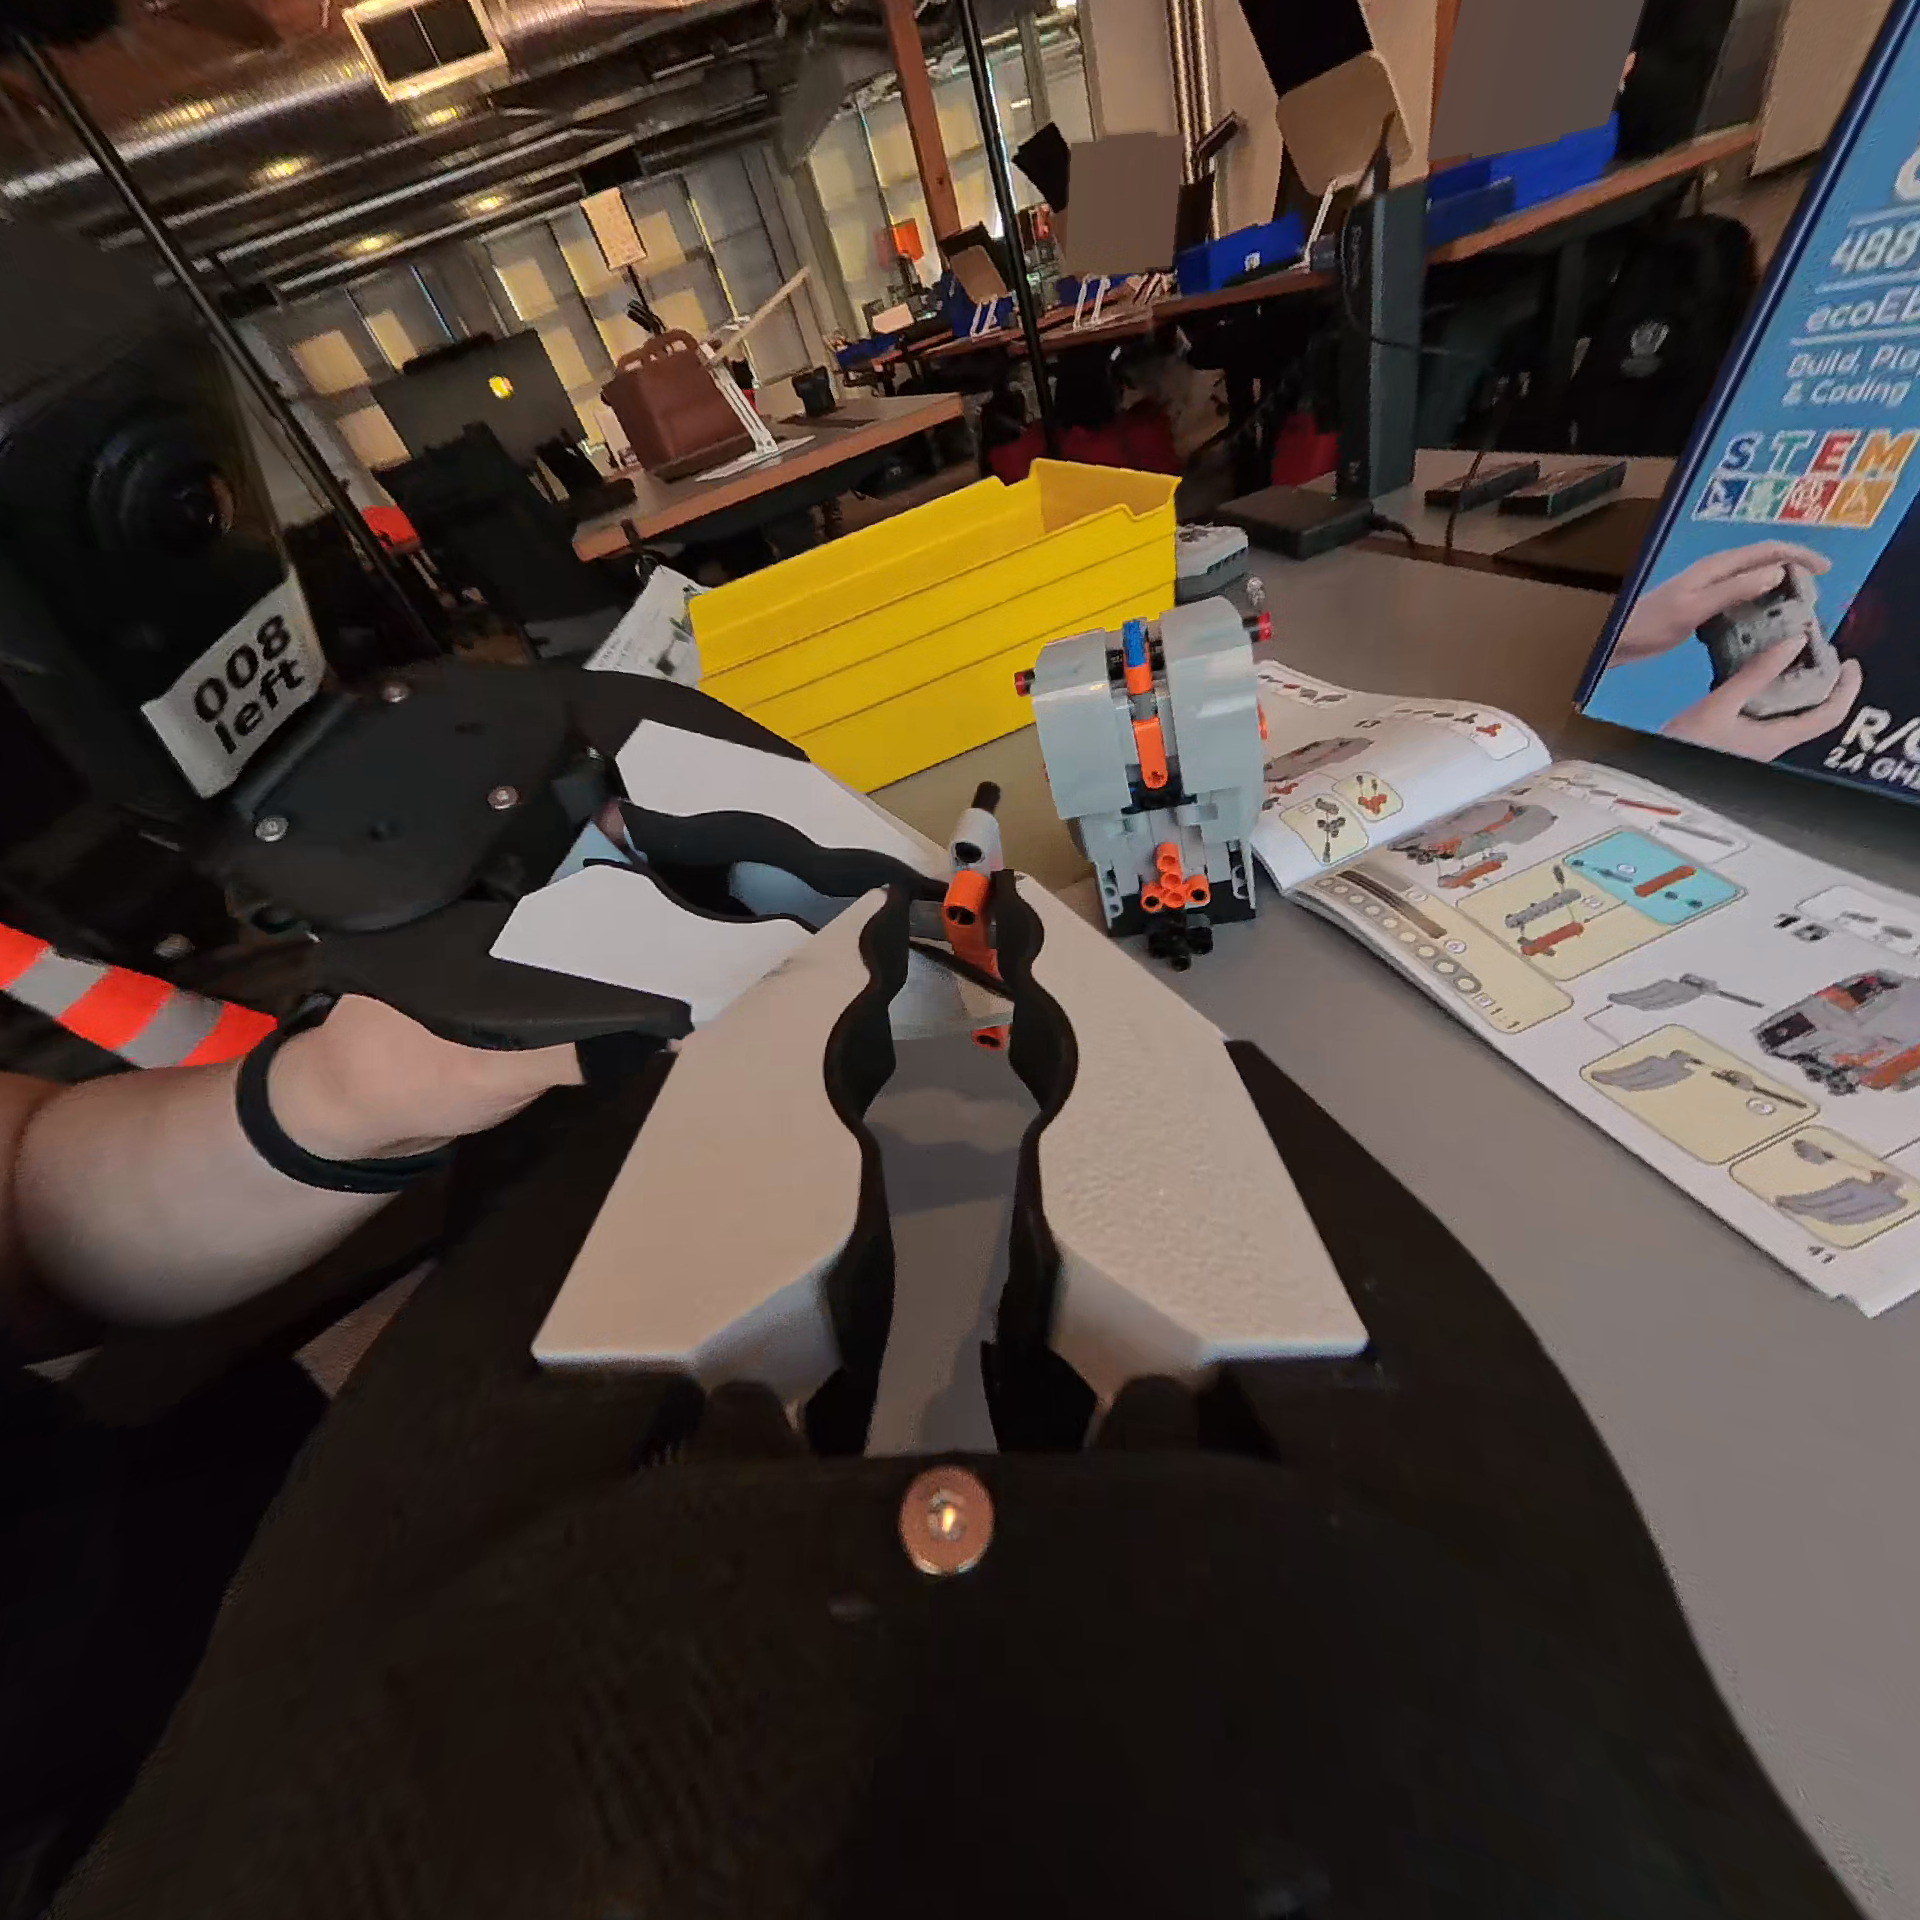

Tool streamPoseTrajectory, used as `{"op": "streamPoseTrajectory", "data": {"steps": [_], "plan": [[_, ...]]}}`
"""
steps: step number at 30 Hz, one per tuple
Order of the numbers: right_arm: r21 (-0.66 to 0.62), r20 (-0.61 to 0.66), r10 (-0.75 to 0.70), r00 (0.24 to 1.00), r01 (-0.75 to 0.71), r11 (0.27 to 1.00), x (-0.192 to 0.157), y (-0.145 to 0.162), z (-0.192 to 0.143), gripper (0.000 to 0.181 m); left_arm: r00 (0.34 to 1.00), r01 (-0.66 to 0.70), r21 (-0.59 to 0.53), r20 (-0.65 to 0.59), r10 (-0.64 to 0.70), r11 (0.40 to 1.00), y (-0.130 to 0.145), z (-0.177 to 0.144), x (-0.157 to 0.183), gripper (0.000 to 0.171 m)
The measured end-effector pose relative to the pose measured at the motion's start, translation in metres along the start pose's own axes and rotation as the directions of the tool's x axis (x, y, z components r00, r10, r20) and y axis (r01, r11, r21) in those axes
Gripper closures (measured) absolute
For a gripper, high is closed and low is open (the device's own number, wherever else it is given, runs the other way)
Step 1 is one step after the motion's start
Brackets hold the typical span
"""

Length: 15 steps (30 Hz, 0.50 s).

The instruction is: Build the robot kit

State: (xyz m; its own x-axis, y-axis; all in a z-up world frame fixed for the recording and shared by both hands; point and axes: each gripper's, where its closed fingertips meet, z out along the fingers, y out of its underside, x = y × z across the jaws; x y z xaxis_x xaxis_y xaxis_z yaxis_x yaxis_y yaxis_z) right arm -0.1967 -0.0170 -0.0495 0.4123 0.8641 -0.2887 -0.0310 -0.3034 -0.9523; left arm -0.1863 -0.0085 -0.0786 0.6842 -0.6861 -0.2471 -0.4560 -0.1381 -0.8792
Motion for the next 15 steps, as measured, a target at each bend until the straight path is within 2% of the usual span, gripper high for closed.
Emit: {"op": "streamPoseTrajectory", "data": {"steps": [9, 12, 15], "plan": [[0.086, 0.069, 0.187, 0.98, -0.193, 0.977, 0.007, -0.004, -0.008, 0.174, 0.993, -0.077, -0.026, 0.09, 0.079, 0.997, -0.003, 0.004, 0.0, 0.158], [0.067, 0.04, 0.159, 0.986, -0.161, 0.985, 0.011, 0.0, -0.009, 0.174, 0.981, -0.142, -0.049, 0.126, 0.147, 0.989, -0.001, 0.006, -0.001, 0.158], [0.103, 0.059, 0.164, 0.985, -0.169, 0.98, 0.01, -0.007, -0.015, 0.174, 0.982, -0.15, 0.015, 0.121, 0.147, 0.989, -0.01, 0.002, 0.003, 0.158]]}}
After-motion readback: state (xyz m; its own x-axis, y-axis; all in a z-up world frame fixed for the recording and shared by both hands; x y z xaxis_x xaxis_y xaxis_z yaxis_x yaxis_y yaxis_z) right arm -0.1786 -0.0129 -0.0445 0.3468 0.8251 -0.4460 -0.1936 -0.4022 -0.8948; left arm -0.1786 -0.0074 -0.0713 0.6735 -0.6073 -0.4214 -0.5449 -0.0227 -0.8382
